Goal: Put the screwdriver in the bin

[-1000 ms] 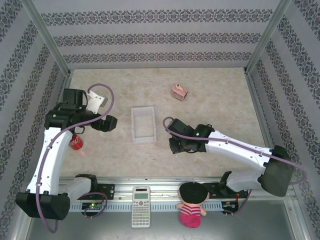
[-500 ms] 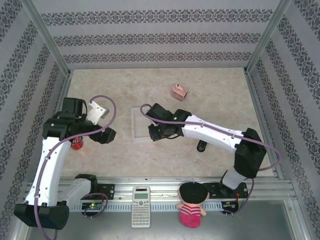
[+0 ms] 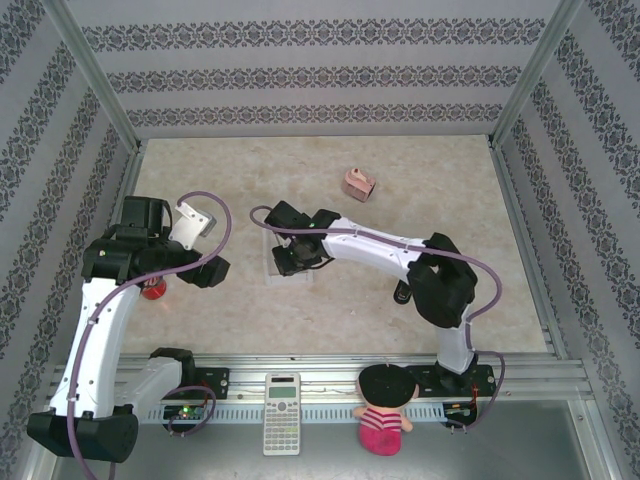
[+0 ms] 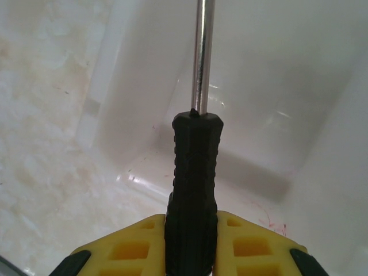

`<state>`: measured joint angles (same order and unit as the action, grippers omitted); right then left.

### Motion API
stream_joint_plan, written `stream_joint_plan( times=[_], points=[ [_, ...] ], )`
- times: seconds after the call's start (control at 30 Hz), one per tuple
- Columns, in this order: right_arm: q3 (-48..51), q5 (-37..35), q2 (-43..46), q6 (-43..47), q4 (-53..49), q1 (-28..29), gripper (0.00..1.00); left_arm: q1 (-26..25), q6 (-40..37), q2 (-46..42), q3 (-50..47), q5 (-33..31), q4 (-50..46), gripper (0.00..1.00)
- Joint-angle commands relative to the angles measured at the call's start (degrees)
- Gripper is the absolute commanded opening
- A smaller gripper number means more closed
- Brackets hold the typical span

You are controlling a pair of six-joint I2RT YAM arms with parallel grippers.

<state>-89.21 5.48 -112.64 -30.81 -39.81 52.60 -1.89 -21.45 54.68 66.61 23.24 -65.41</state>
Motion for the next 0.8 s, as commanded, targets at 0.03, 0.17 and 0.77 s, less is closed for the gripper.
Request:
stream_joint_plan(
  times=[0.03,0.17,0.77],
  points=[
    [-2.4,0.6,-2.6,1.6,-0.2,-0.6,0.19,-0.5,-0.2,-1.0,1.6,-0.9,-1.8,0.99],
    [-2.2,1.2,-3.9,1.5,1.3,-1.2,0.19,-0.5,0.3,-1.0,1.7,-0.5,-1.6,0.99],
    [-6.9,2.2,-8.0,2.2,-0.2,-2.2,0.2,-0.5,1.1,-1.2,1.3,0.2,-1.2,0.99]
  ],
)
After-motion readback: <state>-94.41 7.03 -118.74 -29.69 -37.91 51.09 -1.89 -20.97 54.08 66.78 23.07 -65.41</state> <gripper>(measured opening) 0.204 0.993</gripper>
